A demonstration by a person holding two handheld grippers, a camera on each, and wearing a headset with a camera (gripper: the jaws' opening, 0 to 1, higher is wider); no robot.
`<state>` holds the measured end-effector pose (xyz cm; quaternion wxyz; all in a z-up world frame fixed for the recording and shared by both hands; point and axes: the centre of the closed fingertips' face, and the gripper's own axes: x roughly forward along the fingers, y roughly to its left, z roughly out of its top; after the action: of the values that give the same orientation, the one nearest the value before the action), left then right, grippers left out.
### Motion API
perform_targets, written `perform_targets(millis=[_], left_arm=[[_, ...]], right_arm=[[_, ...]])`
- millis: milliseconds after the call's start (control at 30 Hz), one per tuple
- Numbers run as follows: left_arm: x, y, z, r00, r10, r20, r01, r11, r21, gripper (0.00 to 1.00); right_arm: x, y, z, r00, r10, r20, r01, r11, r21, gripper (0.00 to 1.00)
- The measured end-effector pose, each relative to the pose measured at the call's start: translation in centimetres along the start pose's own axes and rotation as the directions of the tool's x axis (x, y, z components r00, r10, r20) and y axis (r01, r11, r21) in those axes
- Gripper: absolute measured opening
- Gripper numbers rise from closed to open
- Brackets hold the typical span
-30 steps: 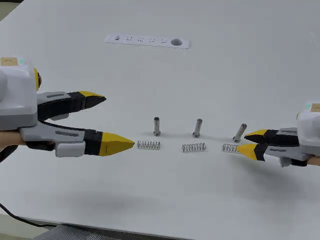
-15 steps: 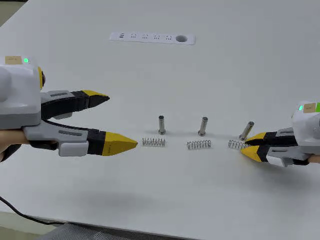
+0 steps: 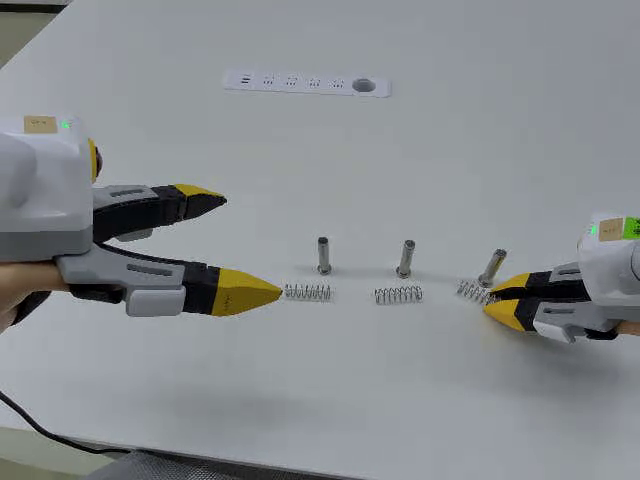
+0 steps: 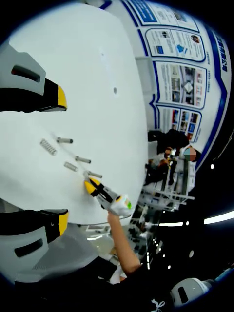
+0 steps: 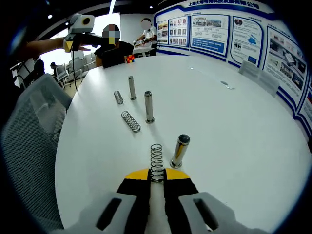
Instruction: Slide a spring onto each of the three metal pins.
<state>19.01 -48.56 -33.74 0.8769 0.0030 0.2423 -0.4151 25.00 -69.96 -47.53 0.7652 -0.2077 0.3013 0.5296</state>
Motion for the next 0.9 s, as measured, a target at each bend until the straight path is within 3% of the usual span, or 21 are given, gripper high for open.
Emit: perform_targets(millis=[200,533,600,900], left_arm=[[0.5,-1.2,0.3,0.9997,-0.020,0.013,0.020,1.000,0.013,0.82],[2.2,-3.0,-0.7,0.9971,-0.067,-0.035,0.070,0.995,0.077,0.76],[2.4,-3.7,-0.8,0.9954,-0.089,-0.037,0.092,0.992,0.087,0.73],[3.8,-5.5,-0.6,0.9896,-0.141,-0.030,0.143,0.982,0.121,0.67]], right_arm=[[-1.3,0.7,1.2,1.0000,0.009,0.004,-0.009,1.000,0.002,0.11],[-3.7,2.8,7.2,0.9970,0.046,0.062,-0.039,0.994,-0.106,0.11],[-3.9,3.3,8.2,0.9972,0.051,0.055,-0.040,0.982,-0.183,0.11],[-4.0,7.1,11.1,0.9910,0.119,0.062,-0.099,0.961,-0.258,0.11]])
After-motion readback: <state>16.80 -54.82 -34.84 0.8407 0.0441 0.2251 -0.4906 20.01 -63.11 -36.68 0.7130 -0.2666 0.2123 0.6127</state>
